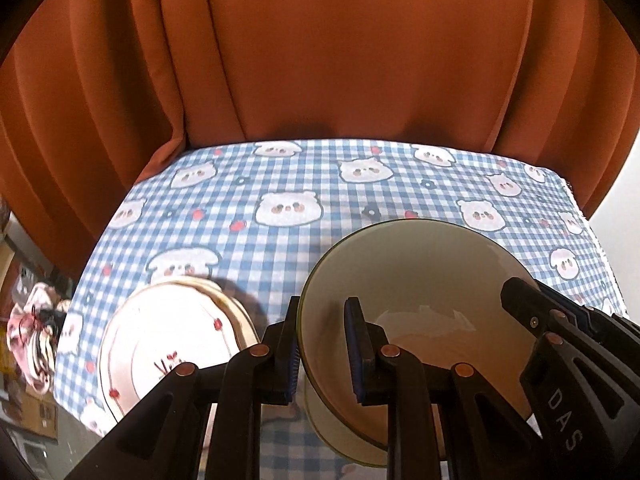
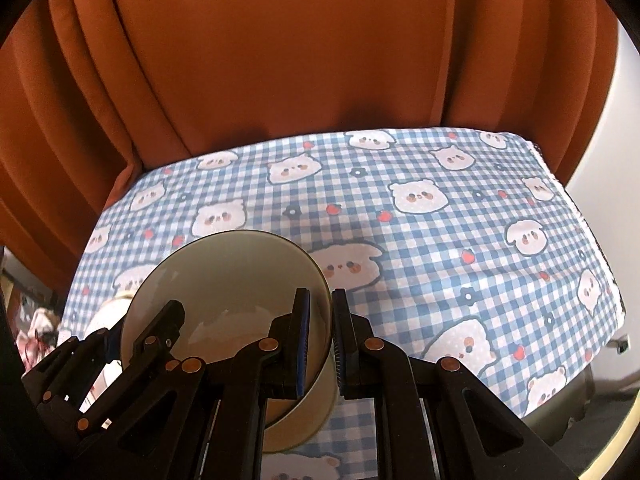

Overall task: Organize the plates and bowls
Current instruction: 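Lift the bowl with the right tool and carry it to the first bowl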

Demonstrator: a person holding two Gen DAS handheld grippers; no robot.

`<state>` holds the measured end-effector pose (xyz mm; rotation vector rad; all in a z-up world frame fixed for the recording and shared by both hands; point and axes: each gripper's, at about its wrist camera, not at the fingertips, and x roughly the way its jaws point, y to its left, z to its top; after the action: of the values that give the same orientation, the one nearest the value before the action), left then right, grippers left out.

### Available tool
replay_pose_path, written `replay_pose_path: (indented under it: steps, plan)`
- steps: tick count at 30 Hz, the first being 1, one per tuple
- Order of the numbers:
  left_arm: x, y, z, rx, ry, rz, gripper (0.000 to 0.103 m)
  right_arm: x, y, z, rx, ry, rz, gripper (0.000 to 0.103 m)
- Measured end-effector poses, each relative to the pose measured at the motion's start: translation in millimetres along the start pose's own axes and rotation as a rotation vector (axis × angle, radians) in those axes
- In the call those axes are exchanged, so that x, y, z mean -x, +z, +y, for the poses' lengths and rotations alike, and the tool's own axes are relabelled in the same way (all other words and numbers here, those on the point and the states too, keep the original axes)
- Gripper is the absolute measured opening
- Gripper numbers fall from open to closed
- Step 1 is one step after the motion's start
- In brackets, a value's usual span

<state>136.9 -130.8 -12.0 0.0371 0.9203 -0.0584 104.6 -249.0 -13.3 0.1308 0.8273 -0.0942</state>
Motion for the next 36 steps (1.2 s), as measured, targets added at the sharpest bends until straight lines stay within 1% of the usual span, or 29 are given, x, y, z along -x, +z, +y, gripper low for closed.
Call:
replay_pose_path:
  steps: [8,17,28,36]
  plan:
    - [-8,-24,-6,0.058,0.056,0.044,0.018,-14,-14,-9,0.073,0.054,0.058,0.014]
    - [-22,-36,-3,0.099,0.107,0.080,0.018,-33,-24,-7,0.138,0.097,0.114,0.014]
    - [-43,-44,1,0.111,0.124,0.140,0.018,-51,-23,1,0.194,0.101,0.140,0.014]
    - [-40,-47,-4,0.077,0.141,0.124,0.019,-51,-30,1,0.227,0.087,0.124,0.014]
